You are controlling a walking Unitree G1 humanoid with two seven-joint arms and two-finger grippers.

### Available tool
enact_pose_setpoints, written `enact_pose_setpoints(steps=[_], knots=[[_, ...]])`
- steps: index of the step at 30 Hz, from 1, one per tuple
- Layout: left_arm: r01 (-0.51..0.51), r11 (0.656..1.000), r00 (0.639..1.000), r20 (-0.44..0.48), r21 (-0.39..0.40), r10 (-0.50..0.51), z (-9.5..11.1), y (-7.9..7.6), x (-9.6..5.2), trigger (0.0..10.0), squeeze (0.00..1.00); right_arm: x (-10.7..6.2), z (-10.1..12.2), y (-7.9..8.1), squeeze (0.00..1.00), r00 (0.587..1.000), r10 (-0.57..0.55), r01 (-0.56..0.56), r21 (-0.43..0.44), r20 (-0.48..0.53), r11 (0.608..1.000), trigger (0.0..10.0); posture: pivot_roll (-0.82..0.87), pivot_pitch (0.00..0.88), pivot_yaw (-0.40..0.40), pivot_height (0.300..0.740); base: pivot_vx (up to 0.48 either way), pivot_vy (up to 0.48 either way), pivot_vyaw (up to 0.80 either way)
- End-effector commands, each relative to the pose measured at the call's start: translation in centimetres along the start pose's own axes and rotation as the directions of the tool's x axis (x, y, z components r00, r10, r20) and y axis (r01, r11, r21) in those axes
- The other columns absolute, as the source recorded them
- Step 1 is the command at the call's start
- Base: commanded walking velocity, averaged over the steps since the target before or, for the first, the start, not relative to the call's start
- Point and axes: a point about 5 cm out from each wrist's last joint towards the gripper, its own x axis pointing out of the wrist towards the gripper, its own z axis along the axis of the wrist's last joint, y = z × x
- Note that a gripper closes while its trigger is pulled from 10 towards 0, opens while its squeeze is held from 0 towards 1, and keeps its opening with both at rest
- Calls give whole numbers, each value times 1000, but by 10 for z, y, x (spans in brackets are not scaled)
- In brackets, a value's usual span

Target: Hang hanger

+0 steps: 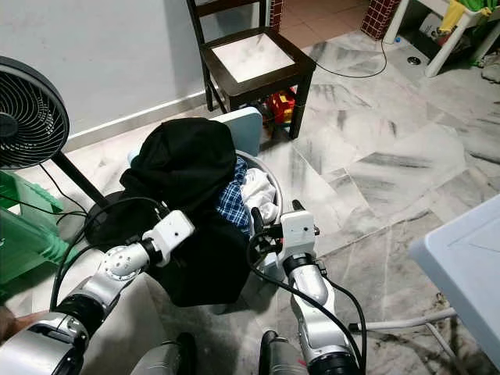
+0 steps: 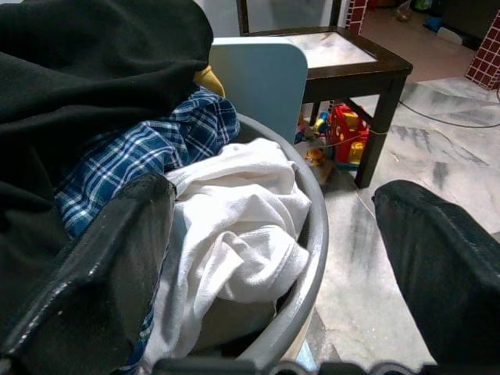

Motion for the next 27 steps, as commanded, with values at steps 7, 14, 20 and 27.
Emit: enact_pose_setpoints(steps=[7,14,20,27], knots=[[-163,986,986,-12,28,164,0,29,-8,0,0,-3,-6,-2,0,999,-10,10,1,-32,1000,10000,-30,244,8,740,0,0,0],[-366,930,931,28,36,365,10,70,-20,0,0,-4,-7,-2,0,999,-6,6,-1,-34,1000,10000,-25,244,4,740,0,0,0],[-463,885,886,41,40,462,16,94,-30,0,0,-4,-7,-2,0,999,-5,5,-6,-34,1000,10000,-26,247,0,740,0,0,0],[-489,872,872,31,31,489,13,97,-33,0,0,-5,-8,-3,0,999,-7,7,-8,-37,1000,10000,-29,251,-4,740,0,0,0]])
